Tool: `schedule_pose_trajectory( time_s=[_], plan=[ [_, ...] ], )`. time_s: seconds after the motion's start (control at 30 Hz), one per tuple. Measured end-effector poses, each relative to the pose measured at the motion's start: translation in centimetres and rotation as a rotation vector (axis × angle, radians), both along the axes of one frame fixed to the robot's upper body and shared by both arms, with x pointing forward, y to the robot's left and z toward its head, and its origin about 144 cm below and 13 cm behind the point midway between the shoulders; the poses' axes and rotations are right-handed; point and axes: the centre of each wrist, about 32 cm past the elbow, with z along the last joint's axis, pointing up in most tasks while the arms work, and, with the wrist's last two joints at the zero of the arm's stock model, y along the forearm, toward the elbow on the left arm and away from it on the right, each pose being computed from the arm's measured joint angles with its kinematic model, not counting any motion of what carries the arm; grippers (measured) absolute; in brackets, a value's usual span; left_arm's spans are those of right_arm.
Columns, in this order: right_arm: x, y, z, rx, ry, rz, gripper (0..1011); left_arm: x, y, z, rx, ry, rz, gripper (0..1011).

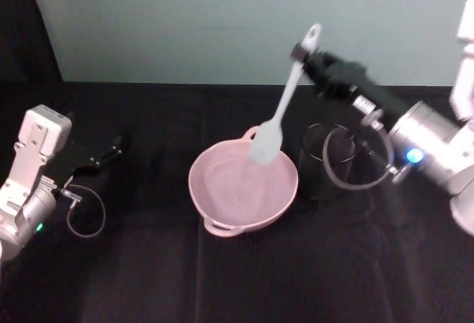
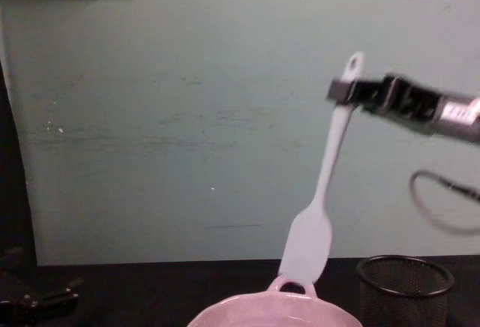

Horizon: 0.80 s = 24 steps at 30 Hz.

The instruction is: Use the one hand to pick up the spoon and stir the clear water in the bowl.

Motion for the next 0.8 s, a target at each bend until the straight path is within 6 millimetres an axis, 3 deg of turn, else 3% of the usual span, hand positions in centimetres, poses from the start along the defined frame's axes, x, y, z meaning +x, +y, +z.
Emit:
schedule_pose_trajectory(
  time_s=[0.1,0.33,0.6,0.8],
  plan=[
    [0.1,-1.5,1.4,0.038,0.003,-0.037,116,0.0,0.0,0.0,0.000,0.000,0.000,1011],
    [0.5,-4.1,2.5,0.065,0.019,-0.145,114,0.0,0.0,0.0,0.000,0.000,0.000,1011],
    [1.1,-6.0,1.3,0.068,0.076,-0.245,114,0.0,0.0,0.0,0.000,0.000,0.000,1011],
    [1.6,-6.4,0.1,0.054,0.109,-0.264,114,0.0,0.0,0.0,0.000,0.000,0.000,1011]
  ],
)
